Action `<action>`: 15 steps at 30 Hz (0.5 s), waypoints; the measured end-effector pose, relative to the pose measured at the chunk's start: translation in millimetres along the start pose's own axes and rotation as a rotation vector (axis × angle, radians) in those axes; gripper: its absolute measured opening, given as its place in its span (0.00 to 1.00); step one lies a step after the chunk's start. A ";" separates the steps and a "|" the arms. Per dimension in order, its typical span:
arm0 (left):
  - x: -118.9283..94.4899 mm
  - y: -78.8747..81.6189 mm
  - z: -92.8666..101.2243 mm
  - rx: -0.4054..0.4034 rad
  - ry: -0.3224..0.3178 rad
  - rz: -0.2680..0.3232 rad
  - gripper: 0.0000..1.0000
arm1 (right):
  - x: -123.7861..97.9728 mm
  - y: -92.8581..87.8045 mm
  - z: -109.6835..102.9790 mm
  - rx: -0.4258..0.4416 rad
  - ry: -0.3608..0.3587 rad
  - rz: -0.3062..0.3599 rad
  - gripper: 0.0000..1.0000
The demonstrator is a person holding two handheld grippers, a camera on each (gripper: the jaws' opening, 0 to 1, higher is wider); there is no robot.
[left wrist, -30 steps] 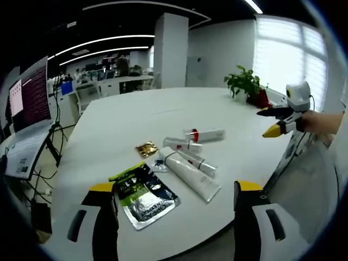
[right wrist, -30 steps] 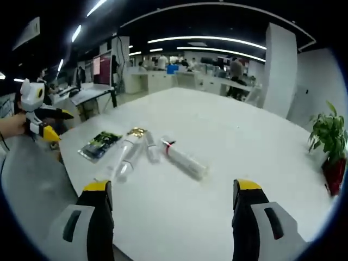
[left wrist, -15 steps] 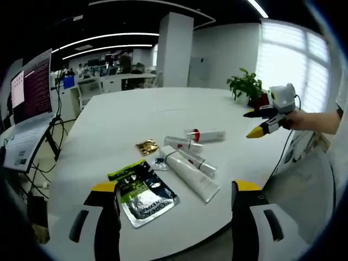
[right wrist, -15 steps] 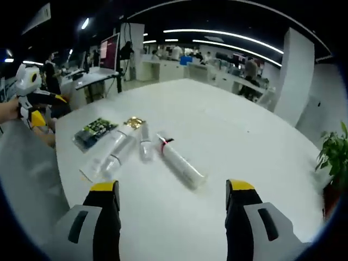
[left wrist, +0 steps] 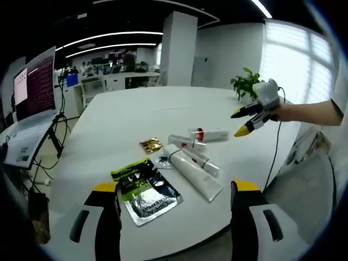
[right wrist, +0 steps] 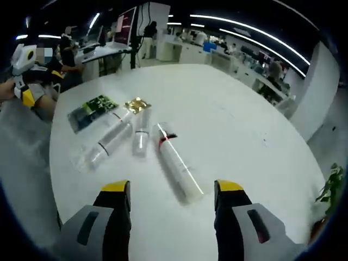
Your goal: Arrange the skincare products in the storage area until every visible bottle or jar stands upright without overlapping.
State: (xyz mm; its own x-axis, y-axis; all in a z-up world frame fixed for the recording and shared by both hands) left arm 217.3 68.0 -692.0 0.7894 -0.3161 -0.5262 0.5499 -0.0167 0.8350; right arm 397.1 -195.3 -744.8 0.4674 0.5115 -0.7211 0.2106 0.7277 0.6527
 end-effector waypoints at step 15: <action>0.2 1.4 -1.8 -0.011 0.014 0.011 0.74 | 42.4 9.9 14.0 -0.102 0.114 -0.091 0.56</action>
State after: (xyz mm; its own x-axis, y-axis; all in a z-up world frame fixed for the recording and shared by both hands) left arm 218.7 69.6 -691.2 0.7990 -0.3029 -0.5196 0.5444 -0.0029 0.8388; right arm 431.0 -172.8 -765.7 0.3487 0.4861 -0.8013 0.1569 0.8126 0.5613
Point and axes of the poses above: the point that each gripper's makers call its tool centre point, and the gripper's own axes: x roughly forward along the fingers, z roughly to its right, y roughly out of its top, the point moved 1 cm from there along -x, roughly backward along the fingers, and after that the axes turned 4 degrees about -x, right-handed, at the moved point
